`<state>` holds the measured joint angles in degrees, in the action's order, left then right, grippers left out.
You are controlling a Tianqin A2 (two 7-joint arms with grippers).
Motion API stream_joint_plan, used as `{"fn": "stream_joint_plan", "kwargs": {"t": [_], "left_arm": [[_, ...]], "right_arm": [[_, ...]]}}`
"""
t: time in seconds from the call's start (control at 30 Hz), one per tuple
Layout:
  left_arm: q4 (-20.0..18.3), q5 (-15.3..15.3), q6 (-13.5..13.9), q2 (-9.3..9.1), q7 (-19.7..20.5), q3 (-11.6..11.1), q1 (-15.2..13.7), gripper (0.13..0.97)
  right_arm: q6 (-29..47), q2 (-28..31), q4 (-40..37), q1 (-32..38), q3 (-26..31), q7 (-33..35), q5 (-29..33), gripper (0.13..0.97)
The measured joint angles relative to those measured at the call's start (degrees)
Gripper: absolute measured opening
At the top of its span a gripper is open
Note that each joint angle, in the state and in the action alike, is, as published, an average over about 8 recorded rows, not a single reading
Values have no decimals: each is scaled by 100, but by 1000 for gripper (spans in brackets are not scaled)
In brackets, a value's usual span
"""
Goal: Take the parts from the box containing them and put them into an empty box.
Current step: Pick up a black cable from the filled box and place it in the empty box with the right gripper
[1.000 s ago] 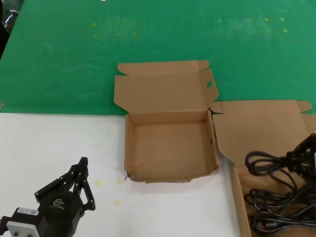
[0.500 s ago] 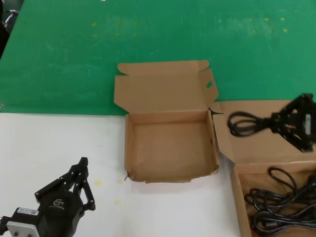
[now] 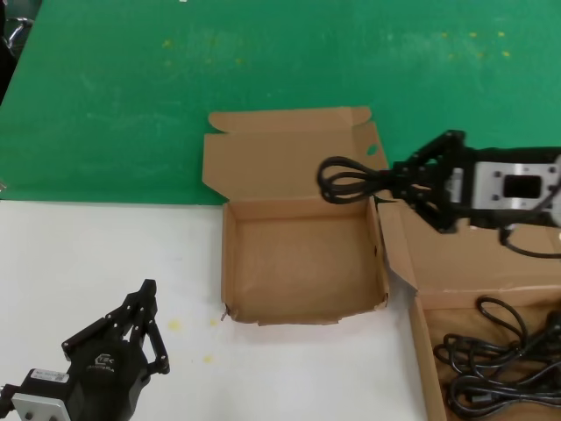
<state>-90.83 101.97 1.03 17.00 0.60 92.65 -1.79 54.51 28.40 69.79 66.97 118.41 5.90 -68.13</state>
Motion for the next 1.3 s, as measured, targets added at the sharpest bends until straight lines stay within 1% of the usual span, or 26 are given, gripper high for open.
{"fn": "stream_joint_plan", "kwargs": {"t": [0.3,0.6,0.83,1.13,1.3], "left_arm": [[0,0,0,0,0,0,0,132],[0,0,0,0,0,0,0,132],[0,0,0,0,0,0,0,132],[0,0,0,0,0,0,0,132],[0,0,0,0,0,0,0,132]], "right_arm": [[-403,-712,-1051,184,107,745,-347,190],[-686,-1354,-2302,244,58,1831,-879,190],[-834,-1806,-3441,376,-137,2821,-1320,190],[-985,-2274,-5038,758,-518,4169,-1791,189],[-1060,-2431,-5684,949,-713,4732,-1971,189]]}}
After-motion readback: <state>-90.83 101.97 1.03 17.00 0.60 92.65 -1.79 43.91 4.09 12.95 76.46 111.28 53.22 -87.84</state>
